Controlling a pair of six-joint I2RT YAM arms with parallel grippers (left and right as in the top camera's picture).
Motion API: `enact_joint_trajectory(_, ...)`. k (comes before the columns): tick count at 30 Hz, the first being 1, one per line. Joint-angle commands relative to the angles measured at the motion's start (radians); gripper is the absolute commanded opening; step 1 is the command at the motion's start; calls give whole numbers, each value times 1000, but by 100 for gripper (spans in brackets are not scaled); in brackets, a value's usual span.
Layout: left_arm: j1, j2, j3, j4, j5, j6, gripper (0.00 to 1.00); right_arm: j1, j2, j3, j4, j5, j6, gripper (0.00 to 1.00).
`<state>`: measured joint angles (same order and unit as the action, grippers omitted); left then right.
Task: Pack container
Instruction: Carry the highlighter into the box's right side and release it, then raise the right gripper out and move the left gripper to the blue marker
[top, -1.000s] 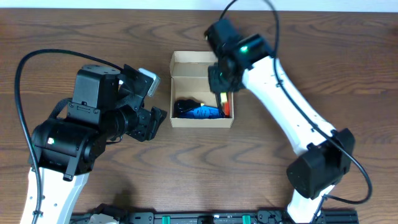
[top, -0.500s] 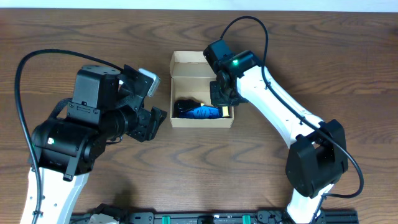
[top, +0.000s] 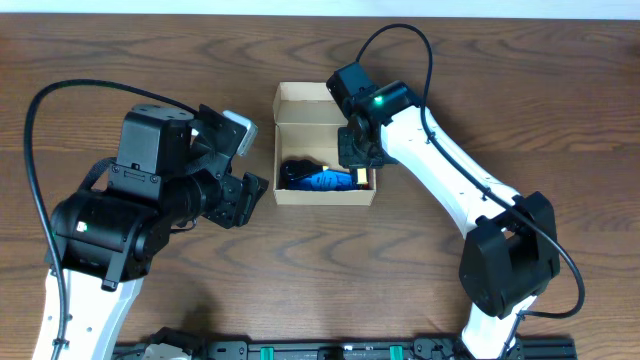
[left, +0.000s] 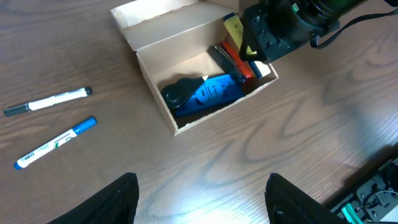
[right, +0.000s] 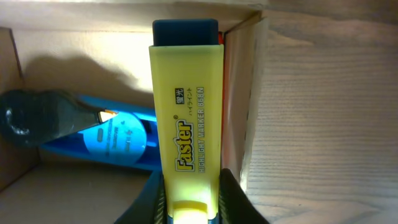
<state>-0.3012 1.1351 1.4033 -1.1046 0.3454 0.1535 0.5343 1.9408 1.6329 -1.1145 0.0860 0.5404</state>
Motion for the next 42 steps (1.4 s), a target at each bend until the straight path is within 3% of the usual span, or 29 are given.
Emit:
enact_joint_trajectory(1, 6, -5, 6, -10, 14, -12, 66, 1, 6, -6, 0, 23, 13, 36)
enact_joint_trajectory(3, 6, -5, 6, -10, 14, -12, 66, 1, 6, -6, 0, 23, 13, 41)
enact_joint_trajectory(10, 8, -5, 6, 3, -3, -85, 64, 1, -31, 6, -14, 13, 13, 41)
enact_joint_trajectory(17, 20, 9, 6, 14, -234, -355, 65, 1, -209, 10, -52, 12, 13, 44)
enact_joint_trajectory(20, 58, 37, 6, 14, -279, -528, 66, -5, -306, 10, -57, 15, 13, 58)
enact_joint_trajectory(22, 92, 68, 6, 21, -279, -612, 70, -13, -355, 10, -58, 15, 12, 71)
enact_joint_trajectory(24, 132, 113, 6, 29, -278, -686, 73, -31, -410, 10, -74, 15, 11, 90)
enact_joint_trajectory(26, 164, 161, 6, 34, -278, -734, 74, -42, -445, 10, -97, 15, 0, 99)
enact_joint_trajectory(37, 252, 519, 6, 72, -332, -1126, 77, -58, -548, 10, -261, 15, -64, 99)
enact_joint_trajectory(42, 252, 662, 6, 123, -333, -1249, 80, -58, -548, 9, -283, 14, -63, 99)
